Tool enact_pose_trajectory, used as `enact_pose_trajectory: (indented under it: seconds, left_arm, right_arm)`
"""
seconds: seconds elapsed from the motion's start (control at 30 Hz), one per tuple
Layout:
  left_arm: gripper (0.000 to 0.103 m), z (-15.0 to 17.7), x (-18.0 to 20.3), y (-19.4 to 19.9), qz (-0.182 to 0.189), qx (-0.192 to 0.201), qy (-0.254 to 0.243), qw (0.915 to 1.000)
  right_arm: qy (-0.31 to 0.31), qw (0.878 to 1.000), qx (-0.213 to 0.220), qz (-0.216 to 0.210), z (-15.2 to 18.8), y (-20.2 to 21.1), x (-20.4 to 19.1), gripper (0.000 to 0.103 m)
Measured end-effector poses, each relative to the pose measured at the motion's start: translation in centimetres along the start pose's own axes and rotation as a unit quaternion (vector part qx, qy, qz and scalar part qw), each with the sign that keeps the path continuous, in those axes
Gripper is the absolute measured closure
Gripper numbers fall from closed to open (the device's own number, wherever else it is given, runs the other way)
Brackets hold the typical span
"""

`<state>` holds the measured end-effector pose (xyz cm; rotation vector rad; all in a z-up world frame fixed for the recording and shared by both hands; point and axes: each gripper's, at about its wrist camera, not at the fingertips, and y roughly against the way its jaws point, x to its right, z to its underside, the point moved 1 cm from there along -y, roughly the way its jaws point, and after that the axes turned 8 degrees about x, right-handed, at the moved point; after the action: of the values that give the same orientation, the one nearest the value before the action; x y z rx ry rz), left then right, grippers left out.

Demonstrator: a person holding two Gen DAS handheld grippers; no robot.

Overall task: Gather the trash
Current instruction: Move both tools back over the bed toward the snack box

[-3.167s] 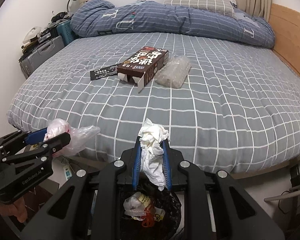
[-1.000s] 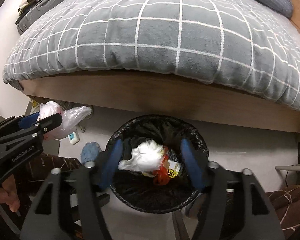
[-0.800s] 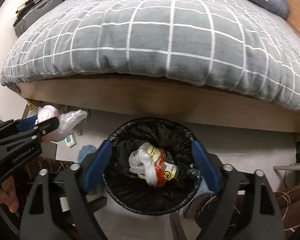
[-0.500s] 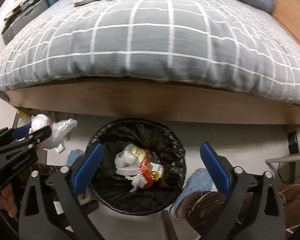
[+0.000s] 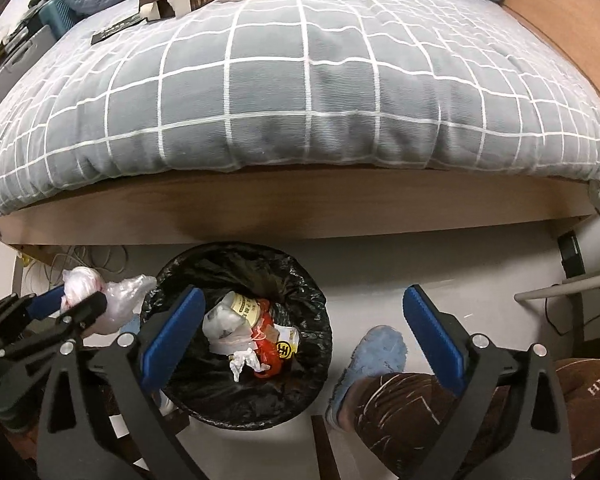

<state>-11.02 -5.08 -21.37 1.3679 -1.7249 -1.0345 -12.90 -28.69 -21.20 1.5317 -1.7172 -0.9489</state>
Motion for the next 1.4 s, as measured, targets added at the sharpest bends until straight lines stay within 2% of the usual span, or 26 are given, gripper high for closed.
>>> enact_pose_trajectory:
  seconds: [0.07,0.13,0.2,0.27,0.57,0.77,1.03,1.4]
  left_arm:
    - [0.059,0.1,0.2,0.0,0.000,0.002,-0.003,1.0000]
    - [0.055,0.0,0.3,0.3,-0.017,0.015,-0.006,0.9997]
    - [0.042,-0.3,0.2,0.7,-0.027,0.024,-0.007,0.9993]
    - [0.034,-0.5,0.0,1.1,-0.031,0.034,-0.005,0.9989]
    - [0.023,-1.4,-0.2,2.6,-0.035,0.061,-0.008,0.9975]
    - [0.007,-2.7,-0.8,4.1,-0.045,0.099,0.003,0.9941]
    - [0.006,-4.8,-2.2,5.5,-0.048,0.127,0.021,0.9906]
    - [0.006,-9.4,-1.8,6.1,-0.034,0.152,0.015,0.9877]
  right_arm:
    - [0.001,1.000,-0.002,0.001,-0.2,0.0,0.0,0.008]
    - [0.005,1.000,0.000,0.003,-0.2,-0.1,-0.4,0.008]
    - [0.006,1.000,0.000,0.002,-0.2,0.0,-0.6,0.008]
    - [0.010,1.000,0.006,0.001,-0.3,0.1,-0.9,0.008]
    - [0.007,1.000,0.026,0.010,-1.4,1.1,-0.6,0.008]
    - [0.011,0.998,0.062,0.008,-3.1,2.6,-0.6,0.008]
    - [0.032,0.994,0.105,0.011,-4.9,3.9,-1.3,0.008]
    - [0.005,0.990,0.143,-0.003,-9.8,4.4,-1.2,0.008]
